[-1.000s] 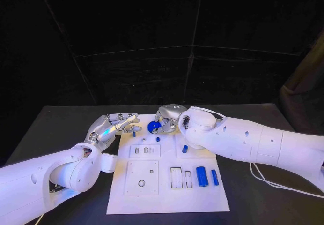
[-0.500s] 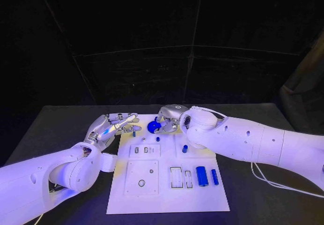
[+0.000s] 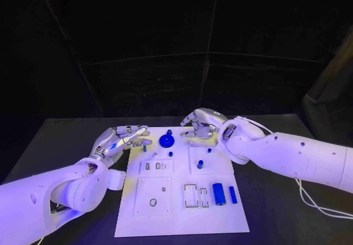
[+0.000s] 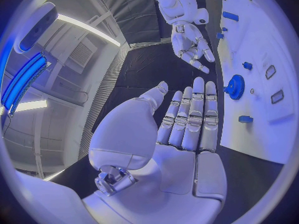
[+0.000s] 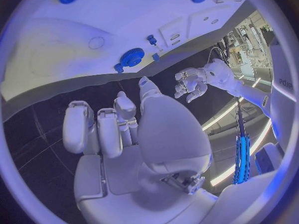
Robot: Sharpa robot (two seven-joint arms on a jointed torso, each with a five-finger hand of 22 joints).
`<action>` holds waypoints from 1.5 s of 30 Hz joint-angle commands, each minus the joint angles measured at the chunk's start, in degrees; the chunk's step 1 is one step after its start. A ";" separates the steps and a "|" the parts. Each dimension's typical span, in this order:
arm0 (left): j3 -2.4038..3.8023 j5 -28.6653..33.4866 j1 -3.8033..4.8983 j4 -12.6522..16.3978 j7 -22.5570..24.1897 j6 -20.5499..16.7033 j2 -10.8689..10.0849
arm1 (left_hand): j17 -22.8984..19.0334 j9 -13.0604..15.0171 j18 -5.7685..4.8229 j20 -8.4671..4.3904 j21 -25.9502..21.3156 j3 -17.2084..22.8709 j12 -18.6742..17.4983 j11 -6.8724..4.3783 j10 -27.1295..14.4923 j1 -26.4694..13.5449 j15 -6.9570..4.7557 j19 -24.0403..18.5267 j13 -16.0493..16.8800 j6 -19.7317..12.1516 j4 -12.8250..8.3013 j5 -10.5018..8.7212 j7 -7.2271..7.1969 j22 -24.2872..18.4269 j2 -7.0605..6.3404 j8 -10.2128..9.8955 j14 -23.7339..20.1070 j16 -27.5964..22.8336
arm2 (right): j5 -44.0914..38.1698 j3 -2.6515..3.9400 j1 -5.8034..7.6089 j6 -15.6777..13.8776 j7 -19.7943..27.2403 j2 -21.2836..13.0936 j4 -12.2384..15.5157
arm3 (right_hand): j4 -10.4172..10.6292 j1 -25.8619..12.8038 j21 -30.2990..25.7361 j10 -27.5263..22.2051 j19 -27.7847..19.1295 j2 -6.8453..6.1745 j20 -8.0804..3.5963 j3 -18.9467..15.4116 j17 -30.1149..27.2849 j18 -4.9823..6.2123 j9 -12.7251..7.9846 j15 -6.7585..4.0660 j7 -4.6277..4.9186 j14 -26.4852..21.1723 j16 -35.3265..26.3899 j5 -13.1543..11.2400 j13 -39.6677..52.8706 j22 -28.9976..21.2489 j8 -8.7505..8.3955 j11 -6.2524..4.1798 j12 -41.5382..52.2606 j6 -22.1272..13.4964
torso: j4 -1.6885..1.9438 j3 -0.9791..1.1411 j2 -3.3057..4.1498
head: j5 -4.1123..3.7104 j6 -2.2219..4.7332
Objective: Assemble the parts on the task board
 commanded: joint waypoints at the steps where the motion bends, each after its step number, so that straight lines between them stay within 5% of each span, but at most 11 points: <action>1: 0.04 -0.29 0.09 0.00 0.34 0.83 -0.01 | 0.09 -0.05 0.40 0.17 -0.30 0.51 -0.38 0.18 -0.12 0.48 0.36 0.34 -0.06 -0.04 -0.05 0.24 0.05 -0.07 0.14 -0.24 0.14 -0.35 | 11.98 0.01 0.11 1.75 8.59 -3.90 1.30 | -1.05 1.42 -0.42 -0.64 -0.62 -0.16 -0.11 -0.10 0.35 -0.01 0.09 -0.36 -0.26 2.63 -0.48 -0.54 -0.51 -0.46 0.27 -0.15 -0.59 0.56 | -0.30 0.13 -0.09 | -0.22 0.11; 8: 0.04 -0.29 0.07 -0.31 0.19 1.42 0.33 | 0.36 0.04 0.45 0.07 -0.31 1.13 -0.16 -0.07 0.70 0.32 0.18 0.59 0.05 0.55 -0.35 0.24 -0.17 -0.07 0.23 -0.06 0.56 -0.46 | 14.72 -0.02 0.09 5.12 10.82 -11.66 2.52 | -2.52 3.11 -0.68 -0.72 -0.71 -0.96 -0.32 -0.66 0.19 0.02 0.12 -0.59 -0.50 2.67 -0.77 -0.45 -1.02 -0.73 0.36 -0.39 -1.18 1.37 | -0.66 0.51 -0.11 | -0.89 0.46; 13: 0.03 -0.29 0.05 -0.70 0.15 1.62 0.68 | 0.42 0.05 0.45 0.04 -0.30 1.26 -0.12 -0.13 0.89 0.26 0.14 0.66 0.07 0.68 -0.41 0.24 -0.21 -0.07 0.23 -0.03 0.67 -0.47 | 14.69 -0.05 0.01 5.97 11.22 -13.61 1.16 | -2.90 3.47 -0.83 -0.87 -0.84 -1.29 -0.36 -0.98 0.09 0.06 0.05 -0.61 -0.47 2.67 -0.90 -0.72 -1.34 -0.96 0.19 -0.38 -1.55 1.19 | -0.54 0.48 -0.03 | -1.33 0.55; 26: 0.01 -0.29 -0.04 -1.29 0.17 1.68 1.02 | 0.47 0.05 0.45 0.01 -0.31 1.36 -0.14 -0.15 0.96 0.22 0.11 0.70 0.06 0.74 -0.48 0.24 -0.25 -0.07 0.19 -0.03 0.72 -0.51 | 13.15 -0.06 -3.41 6.25 10.80 -12.41 -3.47 | -3.32 3.88 -1.15 -1.31 -1.16 -1.42 -0.35 -1.46 -0.05 0.16 -0.10 -0.52 -0.27 2.66 -1.11 -0.93 -2.02 -1.48 -0.11 -0.23 -2.36 0.27 | -0.33 0.28 -0.03 | -1.58 0.02; 37: -0.03 -0.29 -0.12 -1.59 0.15 1.69 1.19 | 0.47 0.05 0.45 0.01 -0.31 1.36 -0.14 -0.15 0.96 0.22 0.11 0.70 0.06 0.74 -0.48 0.24 -0.25 -0.07 0.19 -0.03 0.72 -0.51 | 12.50 -0.05 -3.98 6.23 10.38 -10.73 -6.25 | -3.37 4.04 -1.12 -1.19 -1.04 -1.00 -0.31 -1.41 0.17 0.13 -0.10 -0.48 -0.23 2.73 -1.03 -0.84 -1.92 -1.37 -0.05 -0.19 -2.24 0.02 | -0.28 0.17 -0.05 | -1.72 -0.29; 45: -0.05 -0.29 -0.15 -1.66 0.10 1.67 1.22 | 0.48 0.04 0.44 0.01 -0.32 1.40 -0.18 -0.14 0.93 0.20 0.12 0.71 0.04 0.72 -0.52 0.24 -0.25 -0.07 0.15 -0.06 0.71 -0.55 | 12.01 -0.04 -4.10 6.84 10.17 -9.80 -7.44 | -4.16 5.49 -1.07 -0.66 -0.72 1.24 -0.43 -0.33 0.51 0.08 0.23 -0.69 -0.52 2.88 -0.95 -2.41 -1.54 -1.11 0.75 -0.49 -1.76 1.78 | -0.27 0.14 -0.08 | -1.80 -0.38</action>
